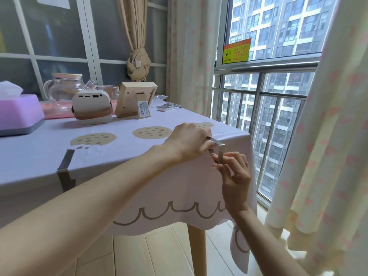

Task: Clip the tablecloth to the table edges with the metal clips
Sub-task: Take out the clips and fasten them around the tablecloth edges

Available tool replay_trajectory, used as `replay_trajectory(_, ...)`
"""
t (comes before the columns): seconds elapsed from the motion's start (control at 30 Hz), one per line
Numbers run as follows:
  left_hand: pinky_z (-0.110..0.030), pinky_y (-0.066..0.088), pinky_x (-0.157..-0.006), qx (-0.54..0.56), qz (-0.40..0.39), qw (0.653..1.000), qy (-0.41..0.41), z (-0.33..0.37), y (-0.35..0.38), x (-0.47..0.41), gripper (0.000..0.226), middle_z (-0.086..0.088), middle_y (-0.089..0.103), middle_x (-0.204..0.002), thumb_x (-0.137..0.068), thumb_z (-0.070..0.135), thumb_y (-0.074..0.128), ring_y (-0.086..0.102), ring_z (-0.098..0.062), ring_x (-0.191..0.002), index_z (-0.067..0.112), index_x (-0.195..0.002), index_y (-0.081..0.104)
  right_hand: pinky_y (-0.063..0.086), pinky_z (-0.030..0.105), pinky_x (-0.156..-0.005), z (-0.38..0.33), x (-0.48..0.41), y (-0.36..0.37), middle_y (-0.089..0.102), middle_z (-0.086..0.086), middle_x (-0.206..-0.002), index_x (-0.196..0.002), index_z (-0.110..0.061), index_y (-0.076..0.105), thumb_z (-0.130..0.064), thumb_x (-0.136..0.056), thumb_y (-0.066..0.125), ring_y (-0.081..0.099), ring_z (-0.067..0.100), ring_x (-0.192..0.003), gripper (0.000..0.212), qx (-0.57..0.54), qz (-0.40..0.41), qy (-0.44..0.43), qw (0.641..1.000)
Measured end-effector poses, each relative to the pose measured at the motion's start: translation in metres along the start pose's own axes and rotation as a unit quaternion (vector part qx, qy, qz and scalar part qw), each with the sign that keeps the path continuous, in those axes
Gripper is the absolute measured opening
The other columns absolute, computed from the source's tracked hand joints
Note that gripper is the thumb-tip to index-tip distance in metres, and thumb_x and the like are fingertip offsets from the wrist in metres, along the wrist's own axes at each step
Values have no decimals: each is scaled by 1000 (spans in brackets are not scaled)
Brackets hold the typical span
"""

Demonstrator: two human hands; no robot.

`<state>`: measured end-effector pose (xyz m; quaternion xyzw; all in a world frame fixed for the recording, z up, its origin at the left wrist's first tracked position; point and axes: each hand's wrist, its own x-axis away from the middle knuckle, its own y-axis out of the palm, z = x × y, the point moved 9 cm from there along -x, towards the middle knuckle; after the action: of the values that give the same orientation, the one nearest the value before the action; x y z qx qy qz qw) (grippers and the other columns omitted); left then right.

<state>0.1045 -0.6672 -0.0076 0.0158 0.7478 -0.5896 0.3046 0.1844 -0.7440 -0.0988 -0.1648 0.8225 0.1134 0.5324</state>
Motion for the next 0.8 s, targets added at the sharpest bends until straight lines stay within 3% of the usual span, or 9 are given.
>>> replay_trajectory(0.07,-32,40,-80,0,-4,1000,3,1,0,0,34,-1,62,-115,-96,38,43,55,-23,-105,16,-113,63,43,48,-62,4,1,2,61,2,-69,-73,-7,66,-22,-83,59,52,24,-69,18,-8,-8,6,1000)
replay_trajectory(0.13,-31,39,-79,-2,-4,1000,6,2,-1,1,34,0,60,-120,-96,36,43,54,-23,-107,15,-114,62,47,45,-55,8,4,4,64,-6,-66,-81,-19,65,-22,-85,56,57,22,-60,11,-19,-11,22,1000)
replay_trajectory(0.2,-30,38,-78,-2,-2,1000,7,3,-2,1,33,0,58,-124,-96,35,43,53,-23,-108,14,-114,61,48,37,-47,11,6,7,58,-26,-60,-88,-25,63,-25,-87,52,55,11,-49,11,-10,-13,35,999)
replay_trajectory(0.3,-29,35,-73,-1,-8,1000,3,2,1,0,31,-1,57,-128,-96,33,42,53,-24,-109,15,-113,62,43,25,-45,13,4,11,54,-37,-59,-87,-17,66,-27,-89,50,48,-9,-48,18,6,-19,35,999)
replay_trajectory(0.4,-28,31,-69,3,-12,1000,-5,0,4,1,29,-3,64,-113,-96,33,41,55,-24,-103,17,-109,62,42,24,-48,26,5,15,56,-33,-59,-90,-14,66,-20,-88,52,48,-6,-47,15,-9,-36,60,998)
replay_trajectory(0.5,-28,31,-67,10,-27,1000,-10,0,7,3,31,-5,65,-107,-94,37,43,55,-24,-100,17,-108,62,44,32,-47,35,3,17,59,-22,-59,-92,-22,66,-8,-86,56,47,2,-46,19,-73,-64,110,989)
replay_trajectory(0.6,-28,32,-69,30,-30,999,-26,-1,7,5,43,-6,64,-109,-88,50,44,55,-26,-103,16,-109,61,45,31,-55,18,-7,10,60,-6,-70,-90,-26,67,-25,-79,67,52,10,-59,11,-112,-89,97,985)
replay_trajectory(0.7,-34,39,-86,73,-34,994,-69,-2,9,7,62,-4,54,-133,-85,63,45,49,-27,-120,17,-126,54,45,23,-78,6,-24,-9,60,2,-96,-103,-19,59,-36,-71,72,57,16,-89,38,-53,-57,64,995)
replay_trajectory(0.8,-36,43,-89,32,-28,994,-103,-6,14,7,77,-8,57,-127,-78,74,42,53,-27,-115,13,-123,55,38,21,-100,6,-45,-9,57,-3,-121,-119,-15,56,-31,-71,73,50,12,-115,54,29,-108,28,993)
